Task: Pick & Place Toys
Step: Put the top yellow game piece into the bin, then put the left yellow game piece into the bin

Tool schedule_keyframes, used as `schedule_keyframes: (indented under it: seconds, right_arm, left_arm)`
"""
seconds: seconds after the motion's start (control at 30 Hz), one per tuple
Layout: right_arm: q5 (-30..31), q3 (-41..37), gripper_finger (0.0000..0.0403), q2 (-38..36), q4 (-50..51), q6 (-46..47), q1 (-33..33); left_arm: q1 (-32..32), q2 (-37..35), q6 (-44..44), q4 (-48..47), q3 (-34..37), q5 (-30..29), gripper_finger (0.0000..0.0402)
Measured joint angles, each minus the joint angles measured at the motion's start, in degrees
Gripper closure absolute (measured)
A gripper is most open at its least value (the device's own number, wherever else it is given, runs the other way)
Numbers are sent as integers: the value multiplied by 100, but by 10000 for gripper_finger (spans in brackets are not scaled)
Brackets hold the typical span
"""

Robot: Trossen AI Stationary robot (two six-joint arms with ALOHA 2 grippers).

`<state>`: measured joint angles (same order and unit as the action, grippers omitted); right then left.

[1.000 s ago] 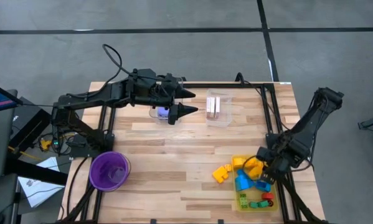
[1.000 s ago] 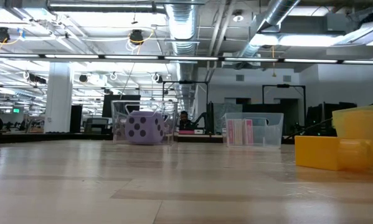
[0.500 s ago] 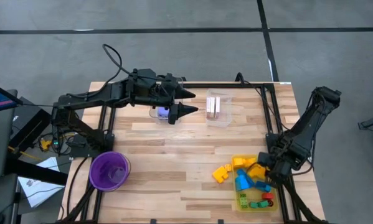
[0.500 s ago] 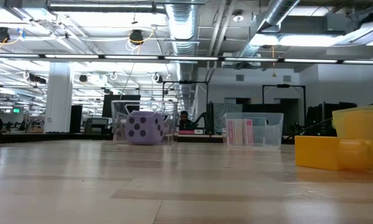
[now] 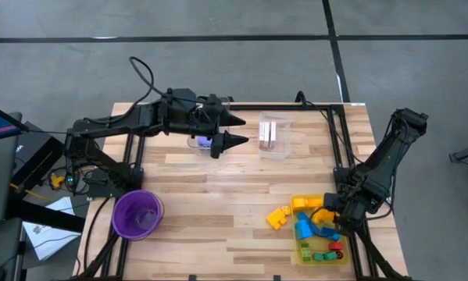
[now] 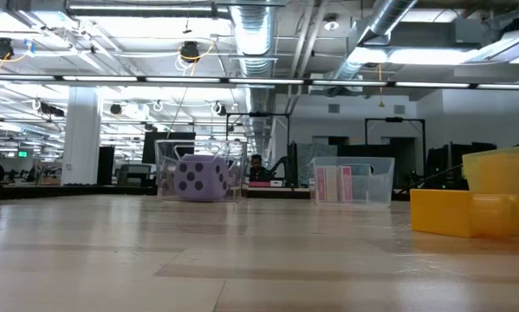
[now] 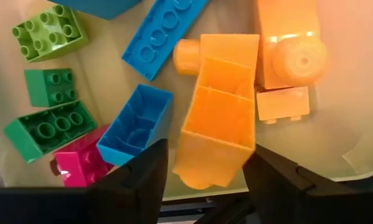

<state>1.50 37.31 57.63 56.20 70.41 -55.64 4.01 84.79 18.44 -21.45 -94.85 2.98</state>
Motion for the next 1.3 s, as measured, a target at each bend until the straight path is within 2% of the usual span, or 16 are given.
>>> schedule_keyframes:
  seconds: [0.13, 0.4, 0.57, 0.83, 1.07, 1.3]
  right_arm:
    - [2, 148, 204, 0, 108, -13, 0]
    - [210, 654, 195, 0, 933, -41, 13]
    - [581, 977, 195, -35, 1380, -1, 24]
    - [1957, 1354, 195, -574, 1377, 447, 26]
    - [3382, 1677, 195, -1255, 1312, 698, 26]
    - [4088, 1747, 195, -1871, 552, -100, 26]
  left_arm:
    - [-22, 0, -6, 0, 0, 2, 82]
    - [-22, 0, -13, 1, 0, 0, 82]
    - [-42, 0, -17, 2, 0, 0, 82]
    - [-325, 0, -329, 2, 0, -15, 82]
    - [-718, 218, -285, 100, 7, -1192, 82]
    - [-1115, 1025, -253, 357, 4, -1366, 54]
